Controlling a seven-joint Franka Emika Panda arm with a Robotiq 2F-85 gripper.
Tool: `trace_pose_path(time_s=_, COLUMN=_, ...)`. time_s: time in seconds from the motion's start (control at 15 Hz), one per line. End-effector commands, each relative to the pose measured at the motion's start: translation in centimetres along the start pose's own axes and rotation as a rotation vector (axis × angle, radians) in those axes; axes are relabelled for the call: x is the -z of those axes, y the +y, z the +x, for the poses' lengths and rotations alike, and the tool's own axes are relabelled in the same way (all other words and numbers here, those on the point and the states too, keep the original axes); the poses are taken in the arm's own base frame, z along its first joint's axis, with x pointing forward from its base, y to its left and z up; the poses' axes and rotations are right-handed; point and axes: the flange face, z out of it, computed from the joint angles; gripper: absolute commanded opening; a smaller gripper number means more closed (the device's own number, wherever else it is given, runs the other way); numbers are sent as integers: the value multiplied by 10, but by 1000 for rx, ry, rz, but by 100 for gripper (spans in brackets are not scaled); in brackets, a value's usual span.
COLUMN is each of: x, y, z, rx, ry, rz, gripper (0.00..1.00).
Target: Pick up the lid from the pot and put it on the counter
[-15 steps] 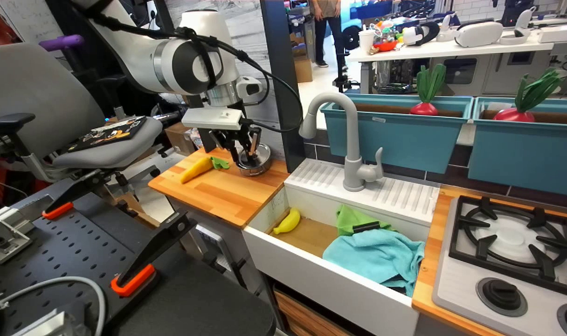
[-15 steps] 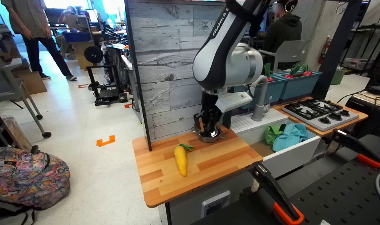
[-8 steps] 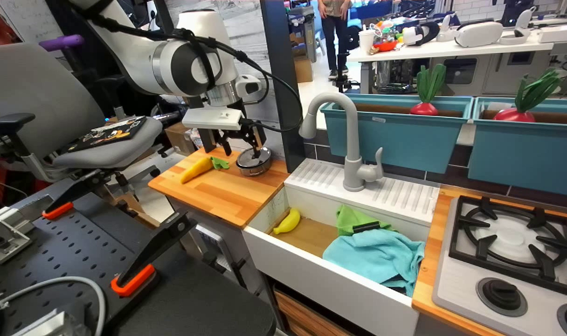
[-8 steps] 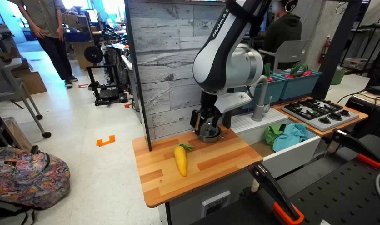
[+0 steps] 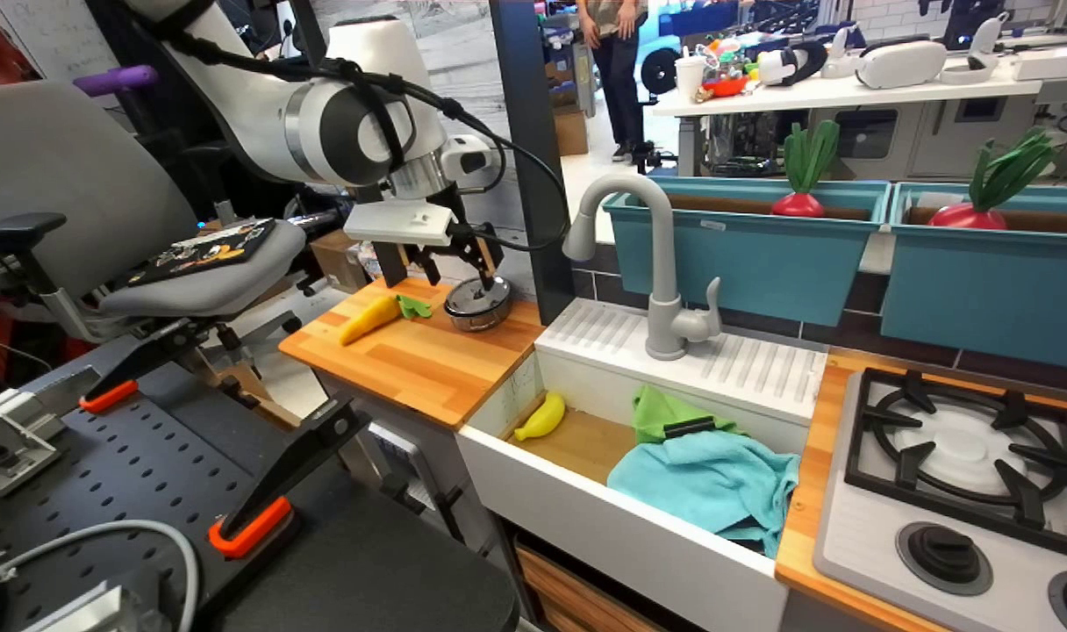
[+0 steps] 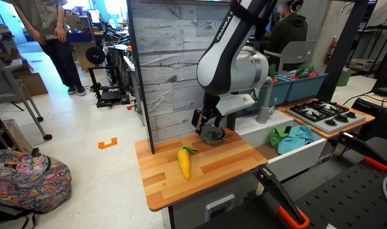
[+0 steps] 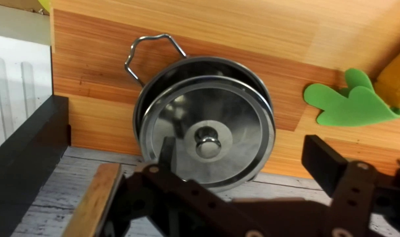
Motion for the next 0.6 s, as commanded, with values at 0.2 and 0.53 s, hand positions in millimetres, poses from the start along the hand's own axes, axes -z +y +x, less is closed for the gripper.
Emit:
trace_pose_path(time_s=0.2, x=-4, y=2, z=5, rx=-30, ry=31, rz=-28, gripper=42)
trace_pose_path(time_s=0.53, x=-5, y=4, z=4, rx=-33, ry=27, rz=-36, gripper=5)
